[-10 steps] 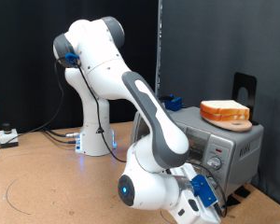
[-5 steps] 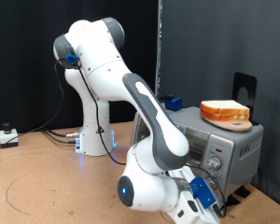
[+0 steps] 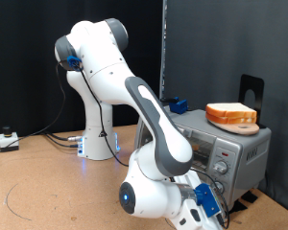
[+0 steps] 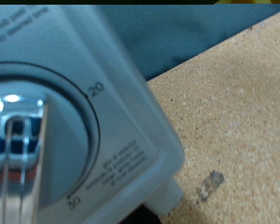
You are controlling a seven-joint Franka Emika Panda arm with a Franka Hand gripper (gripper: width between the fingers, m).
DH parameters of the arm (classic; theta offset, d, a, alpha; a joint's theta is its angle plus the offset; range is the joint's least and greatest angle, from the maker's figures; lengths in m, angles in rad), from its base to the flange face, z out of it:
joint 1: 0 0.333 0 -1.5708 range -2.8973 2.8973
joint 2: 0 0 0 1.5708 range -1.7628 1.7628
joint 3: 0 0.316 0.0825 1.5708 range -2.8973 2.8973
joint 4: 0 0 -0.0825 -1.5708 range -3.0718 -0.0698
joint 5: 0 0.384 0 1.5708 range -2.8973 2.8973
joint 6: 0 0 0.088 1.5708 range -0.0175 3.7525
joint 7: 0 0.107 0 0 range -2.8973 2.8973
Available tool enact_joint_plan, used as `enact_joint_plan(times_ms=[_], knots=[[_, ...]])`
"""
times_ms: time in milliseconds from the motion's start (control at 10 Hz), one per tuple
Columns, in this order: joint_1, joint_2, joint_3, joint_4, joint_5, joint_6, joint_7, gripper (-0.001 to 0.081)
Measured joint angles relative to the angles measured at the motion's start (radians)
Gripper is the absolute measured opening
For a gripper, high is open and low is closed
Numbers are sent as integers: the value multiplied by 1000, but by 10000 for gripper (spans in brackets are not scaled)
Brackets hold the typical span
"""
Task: Make a piece of toast with the oven
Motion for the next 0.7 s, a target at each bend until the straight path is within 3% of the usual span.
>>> enact_joint_plan(times_ms=[300,700], knots=[[-50,-4,-14,2,44,-35,101,796],[-154,-47,-22,7,44,-186,287,796]])
